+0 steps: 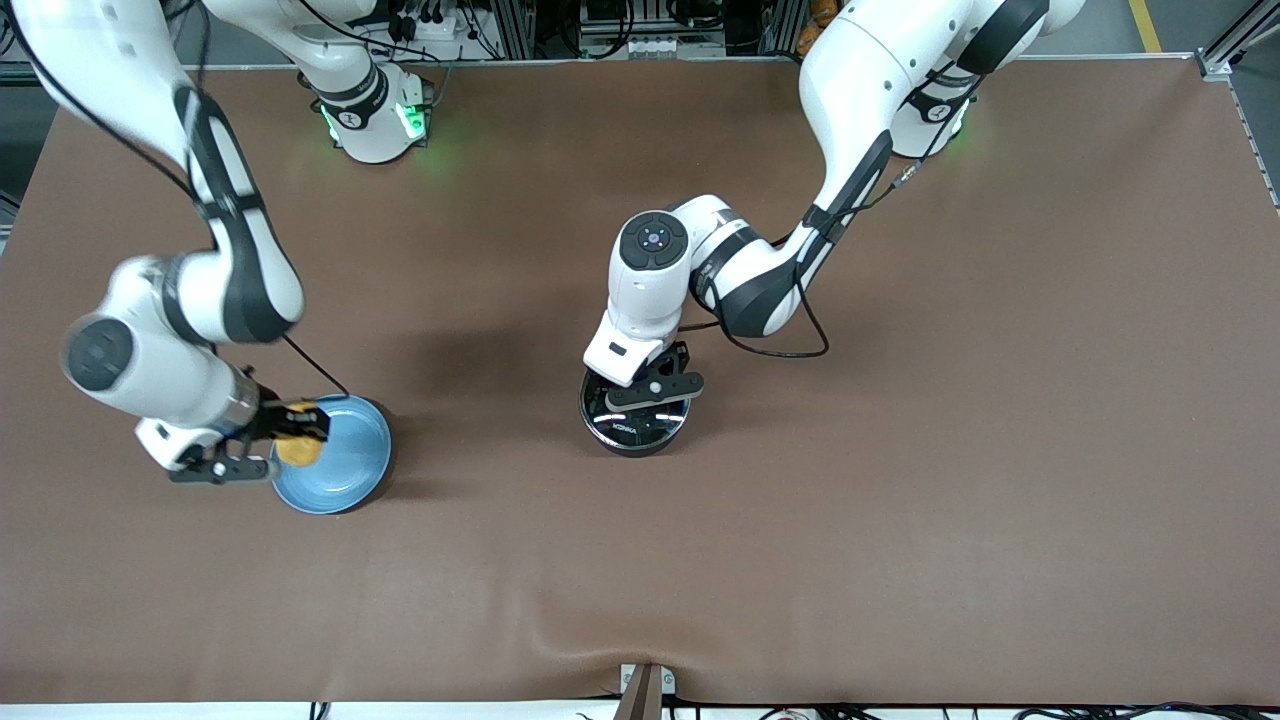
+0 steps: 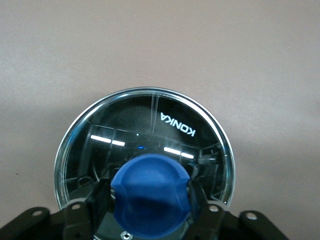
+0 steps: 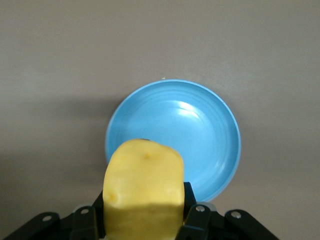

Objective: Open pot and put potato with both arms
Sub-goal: 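Lift the lid with the left gripper while the right gripper carries the potato, then lower the potato into the pot while the left gripper sets the lid down, then open both grippers and raise both arms away from the pot and lid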

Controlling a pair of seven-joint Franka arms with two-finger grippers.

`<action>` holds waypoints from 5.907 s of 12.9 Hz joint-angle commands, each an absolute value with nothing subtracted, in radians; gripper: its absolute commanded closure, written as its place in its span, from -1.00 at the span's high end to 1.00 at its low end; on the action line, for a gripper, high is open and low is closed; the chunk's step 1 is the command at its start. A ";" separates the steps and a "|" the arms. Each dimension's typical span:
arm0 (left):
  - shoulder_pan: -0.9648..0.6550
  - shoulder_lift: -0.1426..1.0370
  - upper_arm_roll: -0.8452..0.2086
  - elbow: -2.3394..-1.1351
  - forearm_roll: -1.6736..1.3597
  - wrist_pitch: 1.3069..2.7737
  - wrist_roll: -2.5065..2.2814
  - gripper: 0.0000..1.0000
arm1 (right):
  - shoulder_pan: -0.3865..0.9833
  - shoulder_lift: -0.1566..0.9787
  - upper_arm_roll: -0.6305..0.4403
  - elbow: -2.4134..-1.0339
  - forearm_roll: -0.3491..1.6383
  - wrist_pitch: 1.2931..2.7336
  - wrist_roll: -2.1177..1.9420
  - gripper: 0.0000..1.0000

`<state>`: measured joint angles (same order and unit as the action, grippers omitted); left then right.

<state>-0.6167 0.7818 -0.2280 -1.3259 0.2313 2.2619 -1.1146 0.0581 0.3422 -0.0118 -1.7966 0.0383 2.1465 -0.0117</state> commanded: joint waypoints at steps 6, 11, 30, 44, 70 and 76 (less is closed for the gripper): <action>-0.598 0.724 -0.229 -1.307 0.224 2.237 -1.058 -1.00 | 0.097 0.083 -0.012 -1.708 0.055 1.832 0.041 -0.85; -0.532 0.605 -0.226 -1.316 0.192 2.153 -1.058 -1.00 | 0.094 0.081 -0.017 -1.580 0.043 1.709 0.046 -0.89; 0.061 0.264 -0.253 -1.805 -0.028 2.077 -0.200 -1.00 | 0.663 0.607 -0.023 -1.534 0.022 2.379 0.736 -1.00; 0.166 0.362 -0.250 -2.189 -0.018 2.669 0.012 -1.00 | 0.739 0.828 -0.023 -1.467 -0.023 2.516 0.816 -1.00; 0.207 0.281 -0.253 -1.961 -0.029 2.389 0.006 1.00 | 0.545 0.247 -0.028 -1.428 0.009 1.688 0.663 1.00; 0.204 0.213 -0.268 -1.745 -0.015 2.039 0.011 1.00 | 0.301 0.072 -0.029 -1.427 -0.005 1.425 0.297 1.00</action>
<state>0.1963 0.2136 -0.2603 -1.8277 -0.0053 2.1566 -0.0048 0.3982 0.1281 -0.0438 -1.3867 -0.0037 1.4507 0.4162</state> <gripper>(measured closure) 0.000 0.000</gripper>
